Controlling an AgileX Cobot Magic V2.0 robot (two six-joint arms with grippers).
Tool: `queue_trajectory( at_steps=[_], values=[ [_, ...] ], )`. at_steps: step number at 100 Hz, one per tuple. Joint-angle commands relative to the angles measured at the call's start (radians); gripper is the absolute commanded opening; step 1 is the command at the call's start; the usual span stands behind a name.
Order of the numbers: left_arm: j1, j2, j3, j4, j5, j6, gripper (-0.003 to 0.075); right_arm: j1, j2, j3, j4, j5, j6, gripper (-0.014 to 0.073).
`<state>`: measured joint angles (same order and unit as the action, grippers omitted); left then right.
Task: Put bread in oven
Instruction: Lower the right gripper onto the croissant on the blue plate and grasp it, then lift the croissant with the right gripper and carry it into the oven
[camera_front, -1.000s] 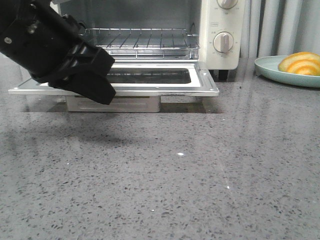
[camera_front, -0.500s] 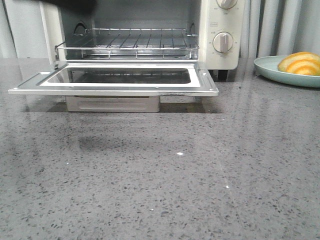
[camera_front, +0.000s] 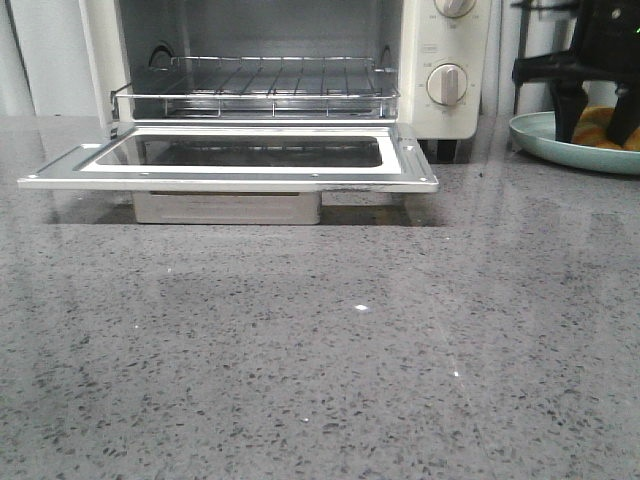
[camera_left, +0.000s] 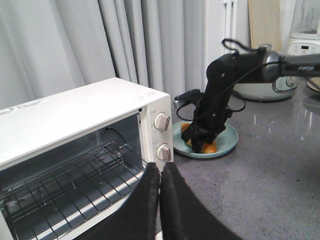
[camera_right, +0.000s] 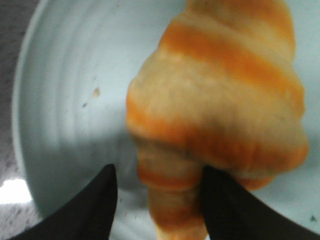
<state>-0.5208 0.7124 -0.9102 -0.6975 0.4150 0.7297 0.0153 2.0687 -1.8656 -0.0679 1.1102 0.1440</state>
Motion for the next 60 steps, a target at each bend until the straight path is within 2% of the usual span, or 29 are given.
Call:
queue_trajectory(
  at_steps=[1, 10, 25, 43, 60],
  values=[
    [-0.002, -0.027, -0.032, -0.017, -0.033, -0.006, -0.0022, -0.004, 0.013, -0.072, -0.021, 0.037, 0.03, 0.0302],
    [-0.002, -0.042, -0.032, -0.017, -0.019, -0.006, -0.0022, -0.004, 0.021, -0.077, -0.021, 0.003, 0.044, 0.0187],
    [-0.002, -0.043, -0.032, -0.017, -0.015, -0.006, -0.0022, -0.005, 0.01, -0.078, -0.021, -0.021, 0.044, -0.0074],
    [-0.002, -0.043, -0.032, -0.014, -0.015, -0.006, -0.0022, -0.017, -0.106, -0.078, -0.049, -0.101, 0.044, -0.0057],
    [-0.002, -0.043, -0.032, -0.014, -0.028, -0.006, -0.0022, -0.005, -0.364, -0.078, -0.061, -0.157, 0.011, -0.0057]
  ],
)
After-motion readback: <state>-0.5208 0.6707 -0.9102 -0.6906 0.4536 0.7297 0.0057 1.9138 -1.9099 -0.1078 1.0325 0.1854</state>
